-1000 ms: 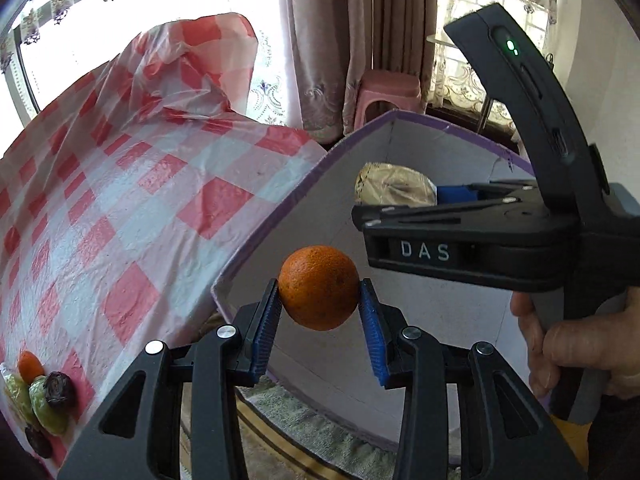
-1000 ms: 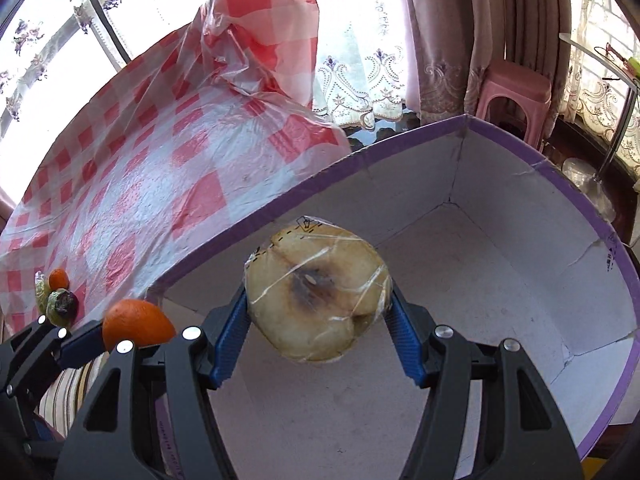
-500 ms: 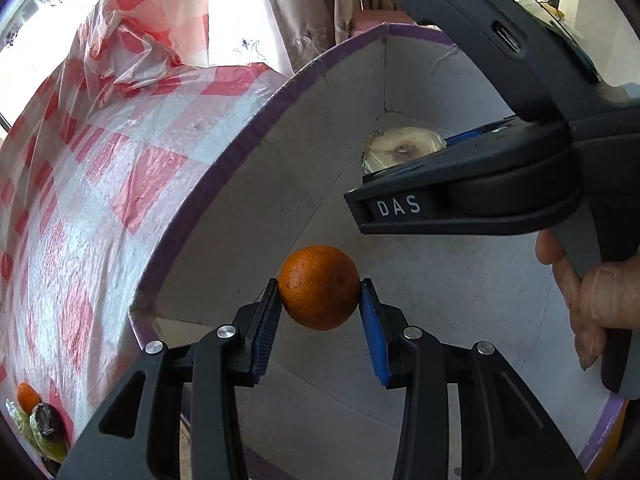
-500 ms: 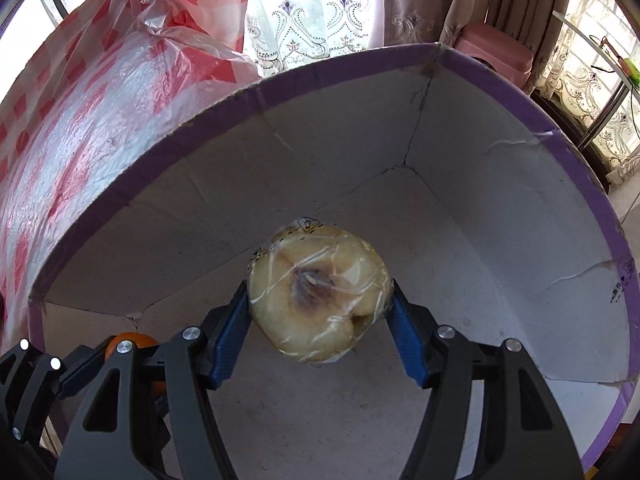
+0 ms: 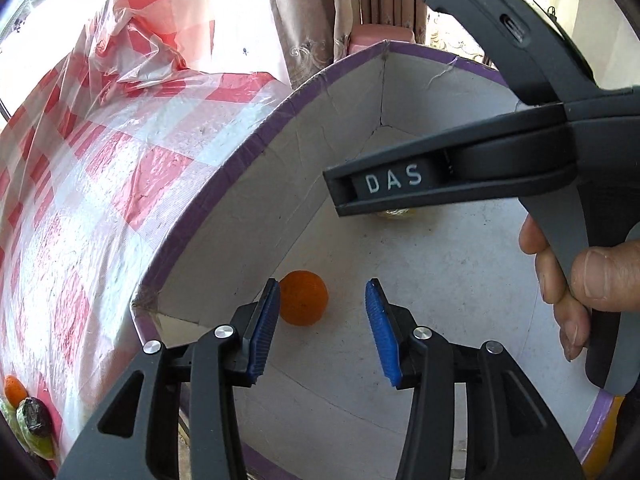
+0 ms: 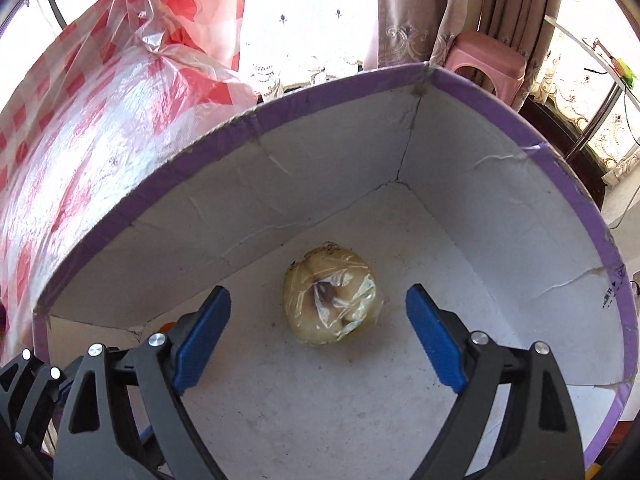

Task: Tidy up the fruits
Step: 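Return both tools to the fruit on the checked cloth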

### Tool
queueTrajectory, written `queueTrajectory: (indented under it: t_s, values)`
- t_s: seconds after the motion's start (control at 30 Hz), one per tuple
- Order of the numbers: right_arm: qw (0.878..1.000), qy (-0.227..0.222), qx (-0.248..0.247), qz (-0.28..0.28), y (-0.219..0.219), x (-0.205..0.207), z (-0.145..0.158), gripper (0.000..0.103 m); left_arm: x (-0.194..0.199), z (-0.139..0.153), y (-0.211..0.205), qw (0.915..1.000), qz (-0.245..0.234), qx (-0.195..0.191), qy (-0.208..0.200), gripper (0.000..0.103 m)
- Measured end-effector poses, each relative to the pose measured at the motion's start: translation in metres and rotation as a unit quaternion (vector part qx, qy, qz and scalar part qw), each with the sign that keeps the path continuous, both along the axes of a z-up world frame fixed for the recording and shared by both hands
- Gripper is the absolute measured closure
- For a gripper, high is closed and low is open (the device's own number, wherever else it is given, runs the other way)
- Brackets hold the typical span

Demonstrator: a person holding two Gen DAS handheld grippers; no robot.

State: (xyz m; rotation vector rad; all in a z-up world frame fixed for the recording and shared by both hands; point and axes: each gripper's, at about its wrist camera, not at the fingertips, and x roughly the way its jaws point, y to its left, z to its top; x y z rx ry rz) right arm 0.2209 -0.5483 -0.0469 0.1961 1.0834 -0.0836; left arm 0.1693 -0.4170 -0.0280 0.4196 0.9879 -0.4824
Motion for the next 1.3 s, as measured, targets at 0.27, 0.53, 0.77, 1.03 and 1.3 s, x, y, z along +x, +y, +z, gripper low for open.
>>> queueTrajectory:
  t_s: [0.27,0.53,0.77,1.03,1.3]
  values:
    - [0.994,-0.081,0.043,-0.057,-0.027,-0.023,0.037,0.012,-0.013,0.025,0.013,0.9976,0.011,-0.049,-0.048,0.025]
    - [0.978,-0.168,0.061,-0.108,-0.038,-0.058,0.078,0.012,-0.017,0.062,0.051,0.9838,0.058,-0.129,-0.11,0.016]
    - [0.977,-0.186,0.072,-0.079,-0.008,-0.065,0.099,0.012,-0.03,0.09,0.104,0.9645,0.125,-0.178,-0.149,0.016]
    - [0.975,-0.202,0.094,-0.012,0.059,-0.068,0.113,0.011,-0.051,0.11,0.164,0.9443,0.184,-0.181,-0.203,0.016]
    - [0.975,-0.176,0.122,0.063,0.136,-0.067,0.102,0.011,-0.072,0.119,0.236,0.918,0.256,-0.204,-0.224,0.016]
